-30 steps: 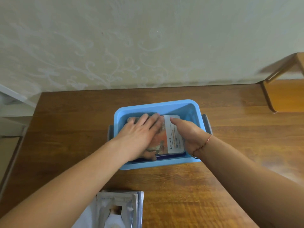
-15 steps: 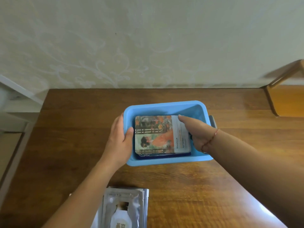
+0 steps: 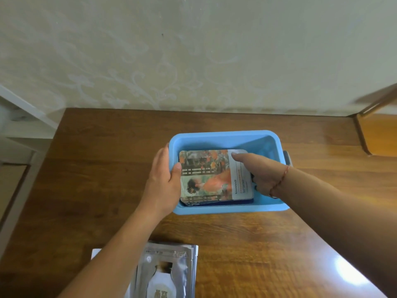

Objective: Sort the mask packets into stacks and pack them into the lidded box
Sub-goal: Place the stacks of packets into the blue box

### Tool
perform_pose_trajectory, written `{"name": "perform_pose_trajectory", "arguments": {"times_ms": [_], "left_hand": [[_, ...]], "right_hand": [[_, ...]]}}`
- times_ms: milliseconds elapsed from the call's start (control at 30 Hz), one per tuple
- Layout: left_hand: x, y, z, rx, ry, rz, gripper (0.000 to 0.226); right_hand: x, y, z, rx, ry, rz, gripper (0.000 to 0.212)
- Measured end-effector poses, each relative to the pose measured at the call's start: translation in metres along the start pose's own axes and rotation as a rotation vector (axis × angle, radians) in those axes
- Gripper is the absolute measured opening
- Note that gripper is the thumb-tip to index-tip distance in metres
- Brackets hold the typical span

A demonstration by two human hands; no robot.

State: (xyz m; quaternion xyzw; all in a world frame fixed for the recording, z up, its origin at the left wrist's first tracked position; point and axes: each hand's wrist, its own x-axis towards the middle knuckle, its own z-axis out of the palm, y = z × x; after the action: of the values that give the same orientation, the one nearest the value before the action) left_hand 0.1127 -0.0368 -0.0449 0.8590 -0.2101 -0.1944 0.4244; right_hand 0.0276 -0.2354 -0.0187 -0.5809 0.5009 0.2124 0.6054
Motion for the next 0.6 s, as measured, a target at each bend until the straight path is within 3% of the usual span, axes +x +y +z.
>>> {"name": "perform_pose_trajectory", "arguments": {"times_ms": [100,300,433,467,533,567,600], "left_hand": [[0.001,-0.002,0.0,-0.016,-0.005,-0.006,0.036],[0.001,-0.003,-0.001,-0.018,-0.011,0.023,0.037],[-0.004,0.001,-0.002,0.146,-0.005,-0.045,0.054],[-0.007,0.01,-0.004,0.278,0.079,0.058,0.059],[-0.006,0.029,-0.001,0.429,0.204,0.533,0.045],[-0.001,0.039,0.004,0.443,0.137,0.695,0.035],[0.005,0.049,0.008,0.456,-0.007,0.719,0.031]], "right_hand": [[0.001,-0.008,-0.004,-0.11,0.078,-0.066,0.022],[0.005,-0.02,-0.006,-0.722,0.171,-0.279,0.023],[0.008,-0.014,-0.01,-0.614,0.216,-0.242,0.031],[0.01,-0.012,-0.009,-0.567,0.221,-0.23,0.033],[0.011,-0.008,-0.005,-0.484,0.209,-0.206,0.029],[0.012,-0.006,-0.003,-0.428,0.198,-0.185,0.027],[0.013,-0.004,-0.001,-0.358,0.186,-0.155,0.027]]}}
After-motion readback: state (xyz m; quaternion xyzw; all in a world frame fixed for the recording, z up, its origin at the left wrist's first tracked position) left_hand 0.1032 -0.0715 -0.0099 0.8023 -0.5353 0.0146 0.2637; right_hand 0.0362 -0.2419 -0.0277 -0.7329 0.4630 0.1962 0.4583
